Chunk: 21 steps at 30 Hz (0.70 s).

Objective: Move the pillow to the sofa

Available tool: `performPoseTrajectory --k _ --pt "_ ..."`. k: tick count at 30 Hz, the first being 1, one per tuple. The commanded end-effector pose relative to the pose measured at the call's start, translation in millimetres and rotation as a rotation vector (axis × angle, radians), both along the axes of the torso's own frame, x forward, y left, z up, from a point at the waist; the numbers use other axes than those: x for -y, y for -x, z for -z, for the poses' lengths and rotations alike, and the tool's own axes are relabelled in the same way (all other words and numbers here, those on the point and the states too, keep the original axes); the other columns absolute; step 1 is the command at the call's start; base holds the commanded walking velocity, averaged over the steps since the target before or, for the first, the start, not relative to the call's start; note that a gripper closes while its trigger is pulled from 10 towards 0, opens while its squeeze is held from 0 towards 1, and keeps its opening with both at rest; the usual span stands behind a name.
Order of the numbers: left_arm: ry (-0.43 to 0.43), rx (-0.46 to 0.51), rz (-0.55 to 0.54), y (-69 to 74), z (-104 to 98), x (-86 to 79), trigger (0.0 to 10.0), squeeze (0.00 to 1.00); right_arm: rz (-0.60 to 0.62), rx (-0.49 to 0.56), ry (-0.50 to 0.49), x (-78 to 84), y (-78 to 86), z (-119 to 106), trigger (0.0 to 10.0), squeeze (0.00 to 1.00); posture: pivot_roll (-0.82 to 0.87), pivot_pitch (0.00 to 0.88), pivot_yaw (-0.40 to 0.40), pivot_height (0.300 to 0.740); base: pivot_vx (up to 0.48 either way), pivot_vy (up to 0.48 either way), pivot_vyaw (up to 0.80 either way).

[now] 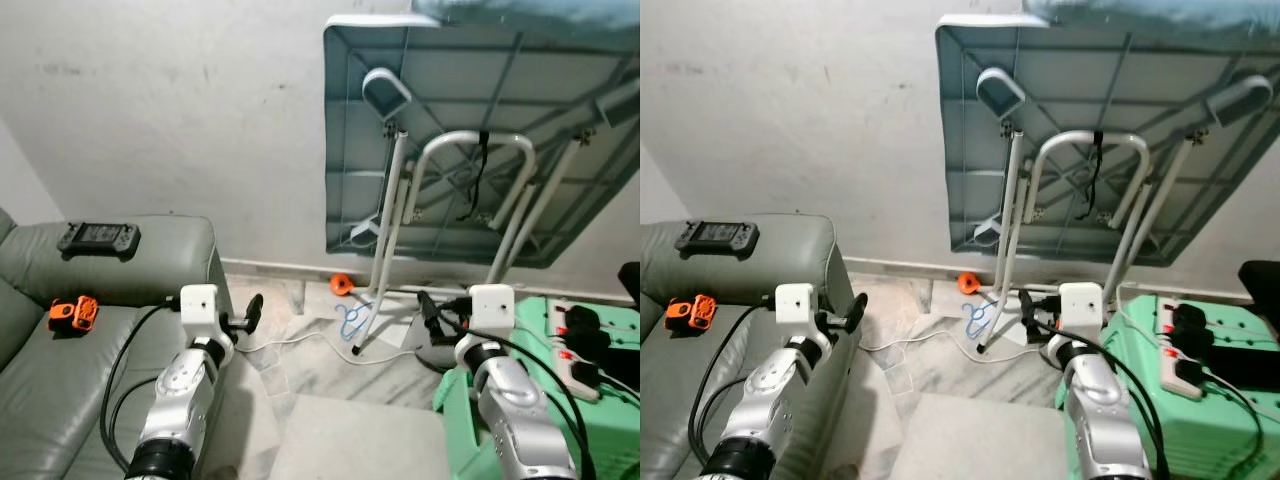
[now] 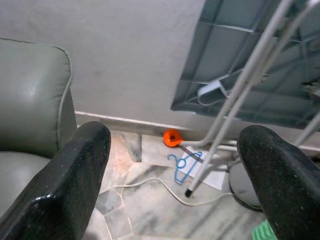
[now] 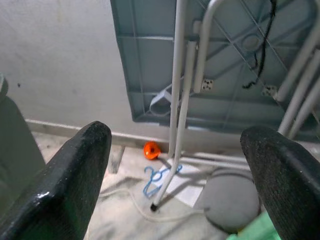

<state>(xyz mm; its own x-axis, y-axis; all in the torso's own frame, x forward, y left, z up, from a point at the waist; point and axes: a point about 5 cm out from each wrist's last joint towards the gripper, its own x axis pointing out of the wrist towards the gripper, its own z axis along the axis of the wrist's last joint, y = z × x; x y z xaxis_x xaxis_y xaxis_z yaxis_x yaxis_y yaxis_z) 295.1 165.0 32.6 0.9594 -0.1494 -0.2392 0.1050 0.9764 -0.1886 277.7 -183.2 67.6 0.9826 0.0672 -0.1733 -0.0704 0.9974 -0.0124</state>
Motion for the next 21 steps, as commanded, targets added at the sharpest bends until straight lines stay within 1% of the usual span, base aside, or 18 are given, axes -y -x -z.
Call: performPoseTrajectory --k 1,6,9,11,12,13,16,17,18,20,21 --pt "-0.017 -0.012 -0.020 1.4 1 -10.7 10.0 0.00 -0.023 0.006 -0.017 -10.1 -2.6 -1 10.0 0.00 -0.19 0.000 0.046 0.740 0.345 0.000 0.00" --pt "-0.021 -0.020 -0.019 1.5 2 -11.0 10.0 0.00 -0.022 -0.001 -0.012 -8.4 -2.1 1 10.0 0.00 -0.19 0.000 0.047 0.740 0.341 0.000 0.00" --pt "-0.023 -0.019 -0.020 1.4 3 -11.9 10.0 0.00 -0.024 -0.016 -0.008 -6.4 -1.2 6 10.0 0.00 -0.19 0.000 0.047 0.740 0.080 0.000 0.00" --pt "-0.087 -0.097 -0.052 5.4 16 -29.3 10.0 0.00 -0.006 -0.070 0.027 4.9 0.7 21 10.0 0.00 -0.19 0.000 0.048 0.740 0.000 0.000 0.00" --pt "-0.087 -0.097 -0.052 5.4 16 -29.3 10.0 0.00 -0.006 -0.070 0.027 4.9 0.7 21 10.0 0.00 -0.19 0.000 0.048 0.740 0.000 0.000 0.00" --pt "-0.105 -0.139 -0.061 9.4 22 -36.5 10.0 0.00 0.002 -0.086 0.039 9.0 1.9 26 10.0 0.00 -0.19 0.000 0.048 0.740 0.000 0.000 0.00" --pt "-0.137 -0.195 -0.062 17.4 32 -45.8 10.0 0.00 0.010 -0.120 0.060 15.1 5.3 35 10.0 0.00 -0.19 0.000 0.048 0.740 0.000 0.000 0.00" --pt "-0.160 -0.219 -0.060 21.2 37 -48.8 10.0 0.00 0.017 -0.129 0.063 17.1 6.7 38 10.0 0.00 -0.19 0.000 0.049 0.740 0.000 0.000 0.00" --pt "-0.180 -0.269 -0.075 30.3 45 -56.3 10.0 0.00 0.028 -0.163 0.075 21.2 11.5 46 10.0 0.00 -0.19 0.000 0.048 0.740 0.000 0.000 0.00" --pt "-0.202 -0.313 -0.081 39.3 53 -61.8 10.0 0.00 0.047 -0.200 0.070 25.5 17.3 56 10.0 0.00 -0.19 0.000 0.048 0.740 0.000 0.000 0.00" --pt "-0.205 -0.333 -0.090 44.6 57 -65.1 10.0 0.00 0.054 -0.237 0.071 27.3 21.6 64 10.0 0.00 -0.19 0.000 0.048 0.740 0.000 0.000 0.00"
